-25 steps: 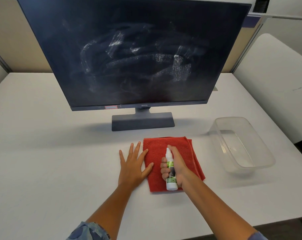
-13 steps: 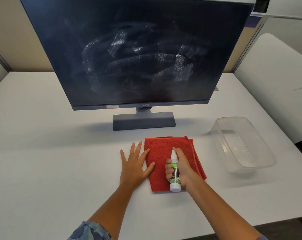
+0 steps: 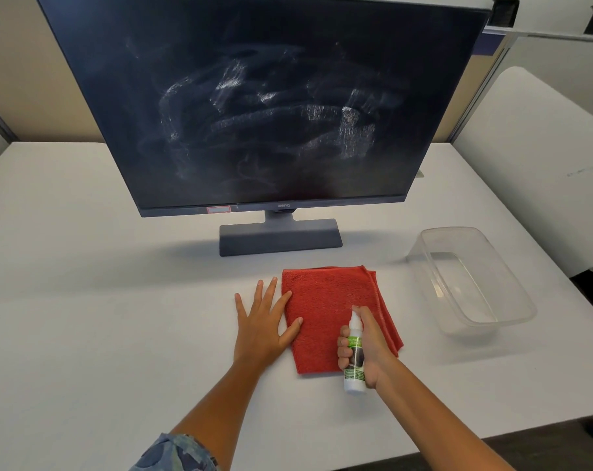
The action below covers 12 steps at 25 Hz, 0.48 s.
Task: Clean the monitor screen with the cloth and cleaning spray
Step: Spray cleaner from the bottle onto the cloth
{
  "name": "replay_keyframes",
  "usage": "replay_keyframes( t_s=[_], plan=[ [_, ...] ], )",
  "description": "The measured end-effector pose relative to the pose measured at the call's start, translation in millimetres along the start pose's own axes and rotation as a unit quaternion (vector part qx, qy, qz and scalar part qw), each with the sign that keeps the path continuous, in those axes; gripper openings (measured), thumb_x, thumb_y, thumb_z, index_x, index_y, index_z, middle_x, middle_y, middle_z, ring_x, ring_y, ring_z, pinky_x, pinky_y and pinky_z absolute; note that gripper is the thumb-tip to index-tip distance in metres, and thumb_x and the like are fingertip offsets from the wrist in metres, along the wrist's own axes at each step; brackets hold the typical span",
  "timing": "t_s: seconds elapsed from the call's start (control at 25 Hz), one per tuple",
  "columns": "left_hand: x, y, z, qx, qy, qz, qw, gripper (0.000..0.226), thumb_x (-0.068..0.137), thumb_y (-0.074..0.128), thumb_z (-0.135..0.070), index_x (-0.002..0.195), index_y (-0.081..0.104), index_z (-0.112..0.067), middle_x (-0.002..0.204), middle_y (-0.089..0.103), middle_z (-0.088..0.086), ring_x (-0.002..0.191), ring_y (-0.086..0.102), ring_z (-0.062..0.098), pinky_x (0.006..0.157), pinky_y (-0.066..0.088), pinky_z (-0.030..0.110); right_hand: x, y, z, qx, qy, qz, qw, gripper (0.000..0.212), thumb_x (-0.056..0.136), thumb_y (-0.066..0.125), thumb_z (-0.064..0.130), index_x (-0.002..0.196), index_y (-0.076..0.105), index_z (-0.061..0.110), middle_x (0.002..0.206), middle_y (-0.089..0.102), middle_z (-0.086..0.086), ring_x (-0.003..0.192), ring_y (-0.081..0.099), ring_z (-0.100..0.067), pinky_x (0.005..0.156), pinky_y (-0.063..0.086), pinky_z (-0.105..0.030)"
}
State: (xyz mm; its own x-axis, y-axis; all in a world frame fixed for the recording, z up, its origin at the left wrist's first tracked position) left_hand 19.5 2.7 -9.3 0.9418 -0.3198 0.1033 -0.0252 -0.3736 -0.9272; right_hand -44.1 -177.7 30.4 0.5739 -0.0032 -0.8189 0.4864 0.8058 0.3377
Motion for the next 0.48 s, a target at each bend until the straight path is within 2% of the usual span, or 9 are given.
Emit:
replay_keyframes(
  t_s=[0.12,0.16,0.24,0.28,0.32,0.4,0.48],
  plan=[
    [-1,0,0,0.004,0.001,0.002,1.000,0.064,0.085,0.026,-0.065,0.139,0.032,-0.032,0.156,0.017,0.001,0.144,0.005,0.024,0.111,-0.011,0.058,-2,-2,4,-0.028,-0.032,0.000,0.999,0.055,0.079,0.057,0.062,0.049,0.053,0.016,0.046,0.052,-0.004,0.034,0.047,-0.016,0.040,0.041,-0.020],
    [-1,0,0,0.005,0.001,0.002,1.000,0.064,0.085,0.026,-0.065,0.139,0.032,-0.032,0.156,0.017,0.001,0.144,0.004,0.024,0.110,-0.011,0.057,-3,-2,7,-0.032,-0.048,0.012,0.998,0.048,0.080,0.059,0.056,0.054,0.054,0.015,0.049,0.053,-0.005,0.038,0.049,-0.017,0.043,0.043,-0.023],
    [-2,0,0,0.005,0.000,0.003,1.000,0.064,0.085,0.025,-0.065,0.139,0.031,-0.032,0.156,0.016,0.000,0.145,0.003,0.023,0.110,-0.013,0.056,-7,-1,21,-0.035,-0.117,0.036,0.992,0.019,0.078,0.061,0.028,0.070,0.052,0.013,0.059,0.051,-0.007,0.047,0.051,-0.020,0.050,0.046,-0.028],
    [-2,0,0,0.004,0.000,0.002,1.000,0.064,0.085,0.025,-0.065,0.139,0.032,-0.032,0.156,0.016,0.000,0.145,0.003,0.023,0.110,-0.013,0.056,-10,-1,30,-0.046,-0.165,0.046,0.984,0.013,0.071,0.059,0.014,0.077,0.048,0.012,0.064,0.048,-0.008,0.053,0.052,-0.021,0.054,0.047,-0.031],
    [-2,-1,0,0.002,0.001,0.000,1.000,0.064,0.085,0.026,-0.065,0.139,0.032,-0.032,0.156,0.016,0.000,0.144,0.004,0.023,0.110,-0.013,0.056,-13,-3,40,-0.070,-0.210,0.045,0.974,0.023,0.063,0.055,0.005,0.082,0.044,0.011,0.068,0.046,-0.008,0.058,0.051,-0.021,0.057,0.047,-0.034],
    [-2,-1,0,-0.003,-0.001,-0.002,1.000,0.063,0.085,0.027,-0.064,0.139,0.034,-0.032,0.156,0.018,0.000,0.144,0.004,0.023,0.111,-0.011,0.057,-18,-9,62,-0.142,-0.279,-0.003,0.950,0.033,0.058,0.047,-0.001,0.087,0.040,0.012,0.074,0.046,-0.010,0.067,0.051,-0.023,0.065,0.046,-0.039],
    [-3,-1,-1,-0.004,-0.002,-0.003,1.000,0.062,0.085,0.028,-0.064,0.138,0.034,-0.032,0.156,0.018,0.000,0.144,0.004,0.023,0.111,-0.009,0.058,-21,-15,80,-0.211,-0.338,-0.077,0.914,0.028,0.068,0.051,-0.003,0.089,0.041,0.013,0.080,0.047,-0.009,0.074,0.050,-0.023,0.067,0.046,-0.037]
  ],
)
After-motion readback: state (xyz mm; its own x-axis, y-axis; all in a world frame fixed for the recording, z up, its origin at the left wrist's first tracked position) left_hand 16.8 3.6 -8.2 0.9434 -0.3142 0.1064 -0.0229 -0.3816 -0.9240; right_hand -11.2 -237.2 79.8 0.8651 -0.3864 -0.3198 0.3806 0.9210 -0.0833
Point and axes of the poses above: each hand's wrist, its own x-axis towards the middle knuckle, its own y-axis out of the palm, z = x × y, the point moved 2 cm from there along x, towards the middle knuckle
